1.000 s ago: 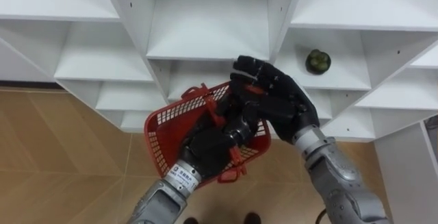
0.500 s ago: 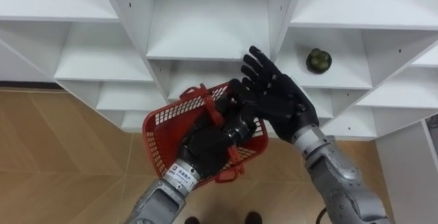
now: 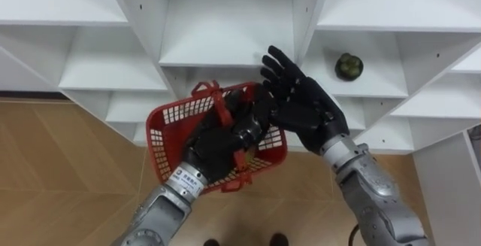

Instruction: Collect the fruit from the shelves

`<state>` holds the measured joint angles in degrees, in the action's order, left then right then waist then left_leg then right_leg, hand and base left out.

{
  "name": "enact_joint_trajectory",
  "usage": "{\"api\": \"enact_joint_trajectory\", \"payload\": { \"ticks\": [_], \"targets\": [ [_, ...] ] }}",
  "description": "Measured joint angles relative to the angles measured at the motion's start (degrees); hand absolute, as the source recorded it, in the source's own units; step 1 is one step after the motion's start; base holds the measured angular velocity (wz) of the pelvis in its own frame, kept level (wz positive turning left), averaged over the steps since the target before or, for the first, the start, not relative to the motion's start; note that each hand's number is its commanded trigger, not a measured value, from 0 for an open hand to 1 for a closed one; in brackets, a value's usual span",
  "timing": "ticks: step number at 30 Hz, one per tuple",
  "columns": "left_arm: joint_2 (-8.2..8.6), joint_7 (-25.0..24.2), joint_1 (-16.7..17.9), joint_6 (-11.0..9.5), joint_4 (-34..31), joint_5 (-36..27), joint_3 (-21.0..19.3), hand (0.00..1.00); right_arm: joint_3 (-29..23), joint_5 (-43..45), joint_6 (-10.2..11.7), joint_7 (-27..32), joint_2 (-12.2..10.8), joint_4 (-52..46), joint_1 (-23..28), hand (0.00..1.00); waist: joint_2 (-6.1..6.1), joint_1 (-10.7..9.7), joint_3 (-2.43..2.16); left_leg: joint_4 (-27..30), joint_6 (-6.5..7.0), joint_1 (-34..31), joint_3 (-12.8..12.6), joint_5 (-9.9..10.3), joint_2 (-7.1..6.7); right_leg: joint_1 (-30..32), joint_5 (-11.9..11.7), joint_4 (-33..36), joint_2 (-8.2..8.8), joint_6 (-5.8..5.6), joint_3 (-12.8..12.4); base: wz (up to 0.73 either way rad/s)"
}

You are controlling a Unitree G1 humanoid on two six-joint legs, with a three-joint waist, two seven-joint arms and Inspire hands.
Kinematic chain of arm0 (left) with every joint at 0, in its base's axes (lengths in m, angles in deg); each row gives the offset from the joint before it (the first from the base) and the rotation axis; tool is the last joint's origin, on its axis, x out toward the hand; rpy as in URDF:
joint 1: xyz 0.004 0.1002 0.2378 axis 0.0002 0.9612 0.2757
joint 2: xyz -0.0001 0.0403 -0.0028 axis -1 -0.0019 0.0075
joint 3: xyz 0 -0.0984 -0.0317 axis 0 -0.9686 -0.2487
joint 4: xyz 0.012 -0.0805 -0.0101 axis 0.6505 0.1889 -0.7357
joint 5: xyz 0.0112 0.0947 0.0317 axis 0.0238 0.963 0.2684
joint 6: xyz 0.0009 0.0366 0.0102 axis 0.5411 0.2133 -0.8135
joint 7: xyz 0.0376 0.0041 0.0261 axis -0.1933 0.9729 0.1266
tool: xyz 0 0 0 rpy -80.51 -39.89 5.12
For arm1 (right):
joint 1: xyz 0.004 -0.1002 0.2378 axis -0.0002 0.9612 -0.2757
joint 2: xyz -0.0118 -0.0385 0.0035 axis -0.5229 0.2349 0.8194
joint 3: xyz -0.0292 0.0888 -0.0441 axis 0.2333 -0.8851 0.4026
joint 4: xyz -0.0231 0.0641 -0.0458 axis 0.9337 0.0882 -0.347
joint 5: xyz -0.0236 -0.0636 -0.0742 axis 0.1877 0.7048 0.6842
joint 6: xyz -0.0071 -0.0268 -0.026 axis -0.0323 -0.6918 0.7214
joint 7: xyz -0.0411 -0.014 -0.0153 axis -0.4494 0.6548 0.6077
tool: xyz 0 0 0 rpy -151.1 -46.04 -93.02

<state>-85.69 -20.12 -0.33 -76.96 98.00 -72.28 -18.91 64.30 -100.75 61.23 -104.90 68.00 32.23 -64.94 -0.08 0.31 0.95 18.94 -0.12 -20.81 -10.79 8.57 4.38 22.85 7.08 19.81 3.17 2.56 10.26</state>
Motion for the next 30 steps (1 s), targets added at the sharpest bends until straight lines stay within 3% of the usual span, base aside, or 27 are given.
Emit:
{"api": "enact_joint_trajectory", "payload": {
  "ticks": [8, 14, 19, 23, 27, 30],
  "targets": [
    [-0.35, 0.0, 0.5, 0.3, 0.0, 0.0, 0.1, 1.00, 0.1, 0.1, -0.1, 0.1, 0.5, 0.0, 0.4, 0.00, 0.42, 0.0, 0.08, 0.4, -0.12, 0.4, -0.1, 0.2, -0.04, 0.0, 0.1, 0.8, -0.11, 0.25, -0.3, 0.00],
    [-0.91, 0.0, 3.6, 0.8, 0.0, 1.3, -1.1, 1.00, -0.5, 0.0, -1.4, 0.0, 1.6, 0.8, 2.7, 0.00, 0.33, -0.1, 0.11, -0.8, -0.15, 3.1, -1.2, 0.2, -0.07, -1.9, 0.2, 0.7, -0.21, 0.25, -1.0, -0.07],
    [-1.67, -0.3, 4.8, 1.2, 0.0, 6.4, -1.7, 1.00, -0.5, 0.9, -1.6, 0.1, 1.9, 0.8, 4.5, 0.00, -0.38, -0.1, 0.24, -1.3, -0.33, 5.0, -1.7, 0.3, -0.17, -2.9, 0.6, 0.7, -0.43, 0.19, -2.0, -0.07],
    [-1.96, -0.4, 6.3, 1.1, 0.0, 6.7, -1.7, 1.00, -0.5, 1.6, -1.7, 0.1, 1.9, 0.8, 5.9, 0.00, -0.87, -0.3, 0.20, -1.6, -0.61, 6.6, -1.7, 0.5, -0.04, -4.9, 0.6, -0.3, -0.76, 0.19, -2.1, -0.03],
    [-1.95, -0.4, 7.9, 1.1, 0.0, 6.7, -1.6, 1.00, -0.8, 1.5, -2.1, 0.2, 1.8, 0.2, 6.4, 0.00, -1.28, -1.9, 0.12, -1.7, -0.64, 7.4, -1.9, 0.8, 0.01, -5.9, 0.6, -0.7, -0.85, 0.14, -2.1, -0.01],
    [-2.05, -0.4, 8.9, 1.1, 0.0, 6.6, -1.6, 1.00, -1.1, 1.5, -2.1, 1.2, 2.5, -2.4, 9.6, 0.00, -1.36, -2.1, 0.05, -1.6, -0.85, 9.0, -1.9, 1.3, 0.28, -7.8, 0.6, -1.7, -1.29, 0.08, -2.2, -0.06]
  ]
}}
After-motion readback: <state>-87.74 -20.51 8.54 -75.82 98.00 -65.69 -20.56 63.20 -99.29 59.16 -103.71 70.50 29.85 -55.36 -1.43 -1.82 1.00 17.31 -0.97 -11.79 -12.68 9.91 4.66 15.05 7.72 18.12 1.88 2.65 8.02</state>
